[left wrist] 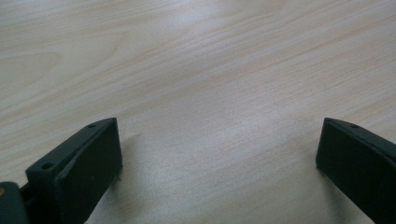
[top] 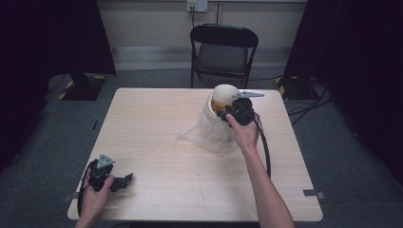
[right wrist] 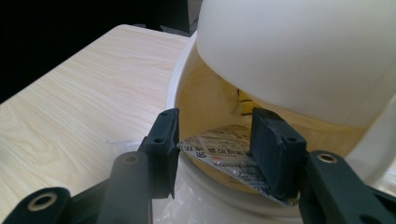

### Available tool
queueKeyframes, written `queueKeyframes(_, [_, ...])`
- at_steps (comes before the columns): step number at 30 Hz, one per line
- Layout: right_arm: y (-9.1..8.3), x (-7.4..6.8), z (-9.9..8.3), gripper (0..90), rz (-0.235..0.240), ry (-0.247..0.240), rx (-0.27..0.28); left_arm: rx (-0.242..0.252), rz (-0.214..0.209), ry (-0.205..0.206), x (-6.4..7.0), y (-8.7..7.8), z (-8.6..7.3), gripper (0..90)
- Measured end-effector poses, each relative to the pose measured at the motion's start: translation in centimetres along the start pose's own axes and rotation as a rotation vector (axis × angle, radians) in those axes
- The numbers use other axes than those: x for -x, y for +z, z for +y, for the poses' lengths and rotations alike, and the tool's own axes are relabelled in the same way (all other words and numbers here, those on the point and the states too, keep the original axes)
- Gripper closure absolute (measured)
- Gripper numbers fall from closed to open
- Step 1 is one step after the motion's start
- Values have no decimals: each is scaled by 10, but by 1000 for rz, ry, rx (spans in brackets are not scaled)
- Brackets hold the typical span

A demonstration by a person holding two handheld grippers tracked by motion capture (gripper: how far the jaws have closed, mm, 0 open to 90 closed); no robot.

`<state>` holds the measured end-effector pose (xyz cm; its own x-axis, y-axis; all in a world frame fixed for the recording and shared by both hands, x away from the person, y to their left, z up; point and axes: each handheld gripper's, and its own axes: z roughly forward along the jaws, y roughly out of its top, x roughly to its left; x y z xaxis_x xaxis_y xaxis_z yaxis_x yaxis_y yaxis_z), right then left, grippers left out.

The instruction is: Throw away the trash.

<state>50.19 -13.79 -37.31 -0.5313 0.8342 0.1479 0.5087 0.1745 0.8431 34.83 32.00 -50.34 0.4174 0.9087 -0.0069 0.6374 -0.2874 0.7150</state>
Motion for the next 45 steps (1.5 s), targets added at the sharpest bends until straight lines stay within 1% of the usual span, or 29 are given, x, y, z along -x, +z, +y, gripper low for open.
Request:
queueKeyframes(1, [2, 1, 0, 543, 8, 6, 3, 0, 0, 0, 0, 0, 0, 0])
queueKeyframes(4, [5, 3, 0, 535, 13, 17, 9, 0, 0, 0, 0, 0, 0, 0])
queueKeyframes(7, [7, 5, 1, 499, 9, 17, 2, 0, 0, 0, 0, 0, 0, 0])
queueKeyframes(9, [7, 5, 2, 450, 21, 21, 1, 0, 0, 0, 0, 0, 0, 0])
queueKeyframes(10, [6, 4, 2, 447, 17, 15, -3, 0, 0, 0, 0, 0, 0, 0])
queueKeyframes(12, [4, 3, 1, 427, 12, 1, -3, 0, 0, 0, 0, 0, 0, 0])
queueKeyframes(14, [2, 3, 1, 403, 25, 8, 2, 0, 0, 0, 0, 0, 0, 0])
queueKeyframes(17, [-1, 2, 0, 383, 22, 2, 3, 0, 0, 0, 0, 0, 0, 0])
queueKeyframes(18, [-2, 2, -1, 379, 22, 3, 4, 4, -2, -8, 1, 0, 0, 0])
queueKeyframes(19, [-4, 1, -2, 371, 21, 4, 2, 0, 0, 0, 0, 0, 0, 0])
queueKeyframes(20, [-5, 2, -3, 362, 19, 1, 2, 0, 0, 0, 0, 0, 0, 0])
queueKeyframes(21, [-6, 2, -4, 358, 18, 1, 4, 3, -2, -6, 0, 0, 0, 0])
queueKeyframes(22, [-8, 1, -5, 350, 20, 0, 8, 4, -2, -8, 1, 0, 0, 0])
queueKeyframes(23, [-9, 1, -6, 335, 22, 2, 14, 0, 0, 0, 0, 0, 0, 0])
queueKeyframes(24, [-11, 0, -6, 320, 23, 0, 17, 3, -2, -7, 0, 0, 0, 0])
queueKeyframes(25, [-12, 0, -7, 305, 23, -7, 22, 0, 0, 0, 0, 0, 0, 0])
queueKeyframes(26, [-13, -1, -7, 291, 19, -10, 26, 3, -2, -7, 1, 0, 0, 0])
queueKeyframes(28, [-16, -2, -7, 270, 15, -14, 30, 0, 0, 1, 0, 0, 0, 0])
queueKeyframes(29, [-18, -2, -7, 264, 11, -14, 35, 3, -2, -7, 0, 0, 0, 0])
queueKeyframes(30, [-19, -1, -8, 266, 5, -9, 34, 0, -1, 0, 0, 0, 0, 0])
queueKeyframes(32, [-23, 0, -8, 238, 6, 5, 33, 0, 0, 0, 0, 0, 0, 0])
queueKeyframes(34, [-28, -1, -9, 235, -18, -1, 39, 3, 0, -4, 0, 0, 0, 0])
queueKeyframes(35, [-30, 0, -9, 234, -21, -3, 44, 0, 0, 0, 0, 0, 0, 0])
queueKeyframes(37, [-33, 0, -10, 232, -13, 9, 38, 0, 0, 0, 0, 0, 0, 0])
queueKeyframes(40, [-37, 0, -12, 225, -28, -2, 32, 0, 0, -1, 0, 0, 0, 0])
queueKeyframes(43, [-40, 2, -17, 228, -32, 5, 28, 0, 0, 0, 0, 0, 0, 0])
queueKeyframes(44, [-41, 2, -19, 236, -28, 8, 31, 4, -2, -8, 1, 0, 0, 0])
queueKeyframes(45, [-41, 2, -21, 237, -29, 9, 30, 0, 0, 0, 0, 0, 0, 0])
